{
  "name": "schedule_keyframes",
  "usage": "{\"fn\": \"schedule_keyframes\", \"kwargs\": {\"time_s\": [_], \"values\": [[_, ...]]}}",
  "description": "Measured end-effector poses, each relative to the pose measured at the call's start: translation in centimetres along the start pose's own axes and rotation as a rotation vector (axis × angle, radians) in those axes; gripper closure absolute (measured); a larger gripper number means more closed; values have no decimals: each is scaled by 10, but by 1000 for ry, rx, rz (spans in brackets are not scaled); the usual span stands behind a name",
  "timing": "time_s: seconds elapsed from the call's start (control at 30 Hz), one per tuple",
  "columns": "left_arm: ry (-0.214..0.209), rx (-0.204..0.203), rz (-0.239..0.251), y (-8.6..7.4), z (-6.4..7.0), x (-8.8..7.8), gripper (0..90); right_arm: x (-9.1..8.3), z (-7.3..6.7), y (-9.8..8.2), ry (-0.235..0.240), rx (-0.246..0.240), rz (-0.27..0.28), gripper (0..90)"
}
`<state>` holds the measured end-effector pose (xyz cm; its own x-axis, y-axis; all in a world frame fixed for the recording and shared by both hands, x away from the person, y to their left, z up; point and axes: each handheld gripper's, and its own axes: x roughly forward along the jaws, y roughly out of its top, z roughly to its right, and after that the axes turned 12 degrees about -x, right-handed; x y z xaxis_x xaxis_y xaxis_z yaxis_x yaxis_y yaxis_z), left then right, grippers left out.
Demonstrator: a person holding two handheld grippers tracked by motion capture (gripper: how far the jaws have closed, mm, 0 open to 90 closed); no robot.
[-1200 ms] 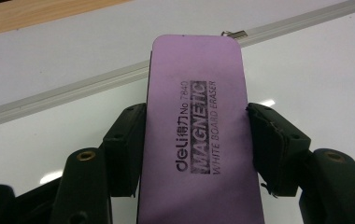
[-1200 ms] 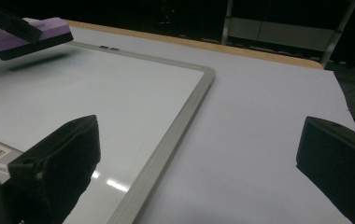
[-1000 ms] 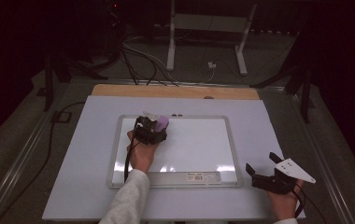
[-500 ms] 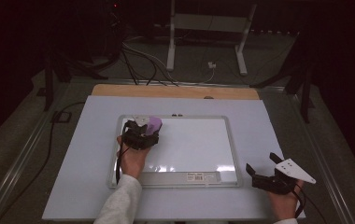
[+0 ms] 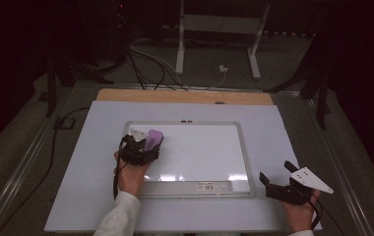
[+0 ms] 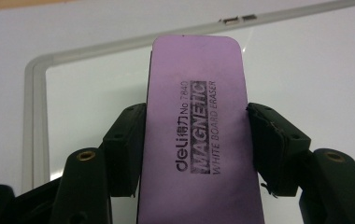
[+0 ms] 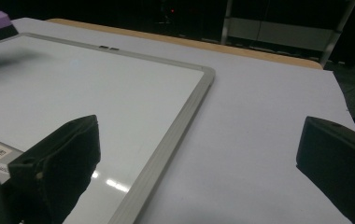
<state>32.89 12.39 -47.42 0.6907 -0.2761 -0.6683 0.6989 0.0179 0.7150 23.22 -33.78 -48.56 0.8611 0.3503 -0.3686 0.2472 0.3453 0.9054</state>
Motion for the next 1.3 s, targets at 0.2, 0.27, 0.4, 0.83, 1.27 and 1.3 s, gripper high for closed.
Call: {"fn": "schedule_keyframes", "kwargs": {"time_s": [0.2,0.27,0.4,0.83,1.27,1.3], "values": [[37,-7,-28,-12,-10,-3,418,0,-1,0,2,-3,-2,0],[56,-7,-38,-17,-13,-4,418,0,-1,0,2,-3,0,0],[78,-16,-57,-26,-21,-6,418,1,-1,0,2,-4,-2,0],[104,-52,-68,-46,-39,-23,417,1,-2,1,3,-5,-1,0],[118,-6,1,-50,-35,-31,342,1,-2,1,3,-5,-2,0],[120,17,25,-49,-33,-33,331,1,-2,1,3,-4,-1,0]]}}
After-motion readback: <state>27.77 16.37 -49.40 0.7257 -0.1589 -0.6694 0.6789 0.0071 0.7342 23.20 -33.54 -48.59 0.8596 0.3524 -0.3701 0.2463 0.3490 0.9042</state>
